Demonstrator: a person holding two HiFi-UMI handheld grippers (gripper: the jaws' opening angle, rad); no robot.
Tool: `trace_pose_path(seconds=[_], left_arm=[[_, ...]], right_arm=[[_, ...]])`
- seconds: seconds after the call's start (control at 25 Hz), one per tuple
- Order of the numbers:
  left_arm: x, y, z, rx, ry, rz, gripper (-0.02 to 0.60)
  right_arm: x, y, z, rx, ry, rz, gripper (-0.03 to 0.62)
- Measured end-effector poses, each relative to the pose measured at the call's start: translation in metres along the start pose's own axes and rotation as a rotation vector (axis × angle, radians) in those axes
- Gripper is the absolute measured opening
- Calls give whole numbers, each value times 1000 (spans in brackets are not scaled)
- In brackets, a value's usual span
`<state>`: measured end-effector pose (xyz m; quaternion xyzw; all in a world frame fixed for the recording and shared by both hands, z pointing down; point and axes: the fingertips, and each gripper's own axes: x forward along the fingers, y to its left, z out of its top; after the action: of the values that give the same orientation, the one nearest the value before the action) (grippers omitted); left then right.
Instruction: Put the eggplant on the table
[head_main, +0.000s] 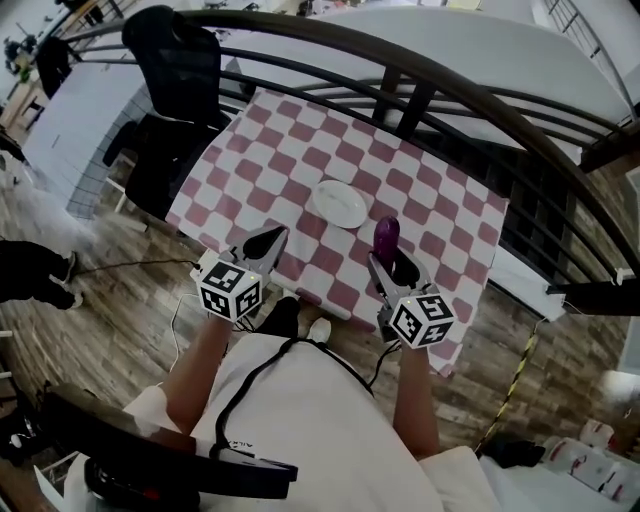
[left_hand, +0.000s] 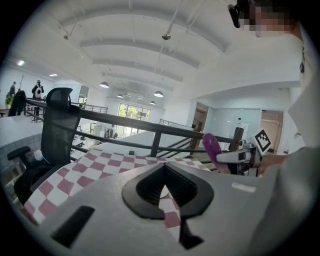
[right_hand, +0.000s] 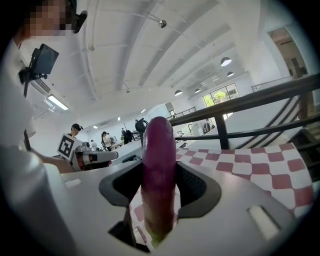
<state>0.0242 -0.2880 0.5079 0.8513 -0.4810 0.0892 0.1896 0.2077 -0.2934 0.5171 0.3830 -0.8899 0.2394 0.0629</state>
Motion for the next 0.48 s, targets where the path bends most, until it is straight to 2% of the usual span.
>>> trace_pose_path(seconds=[0.32, 0.48], left_arm=[[24, 30, 4, 21, 11, -65, 6], [41, 52, 3, -19, 18, -104, 8]], right_arm=[[50, -10, -3, -47, 86, -40, 215], [83, -15, -6, -72, 139, -51, 215]])
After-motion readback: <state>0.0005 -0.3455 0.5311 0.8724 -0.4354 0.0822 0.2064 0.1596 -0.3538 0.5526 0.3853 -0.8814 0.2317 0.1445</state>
